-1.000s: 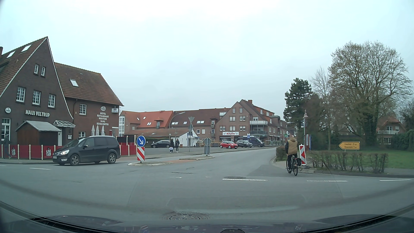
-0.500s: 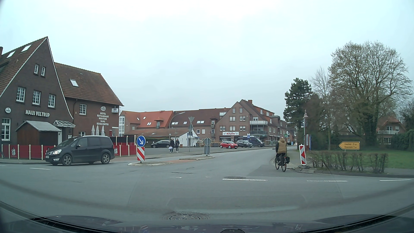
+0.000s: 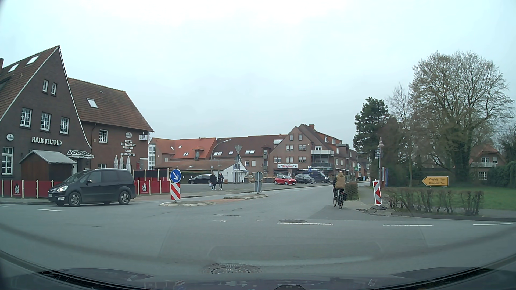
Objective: Follow the waypoints while adhering to traffic rules and regulations
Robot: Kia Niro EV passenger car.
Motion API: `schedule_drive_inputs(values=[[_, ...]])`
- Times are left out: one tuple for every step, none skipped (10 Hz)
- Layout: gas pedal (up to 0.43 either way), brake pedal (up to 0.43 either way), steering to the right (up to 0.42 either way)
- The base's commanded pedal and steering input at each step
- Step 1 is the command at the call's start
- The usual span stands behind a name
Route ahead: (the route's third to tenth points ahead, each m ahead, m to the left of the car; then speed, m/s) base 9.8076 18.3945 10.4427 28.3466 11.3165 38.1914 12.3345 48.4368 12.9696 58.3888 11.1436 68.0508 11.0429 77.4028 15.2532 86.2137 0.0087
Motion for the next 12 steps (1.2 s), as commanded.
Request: schedule_drive_inputs(values=[[0.000,0.104,-0.085],[0.000,0.104,-0.085],[0.000,0.104,-0.085],[0.000,0.104,-0.085],[0.000,0.104,-0.085],[0.000,0.104,-0.085],[0.000,0.091,-0.085],[0.000,0.061,-0.085],[0.000,0.000,-0.085],[0.000,0.000,-0.085],[0.000,0.000,-0.087],[0.000,0.000,-0.089]])
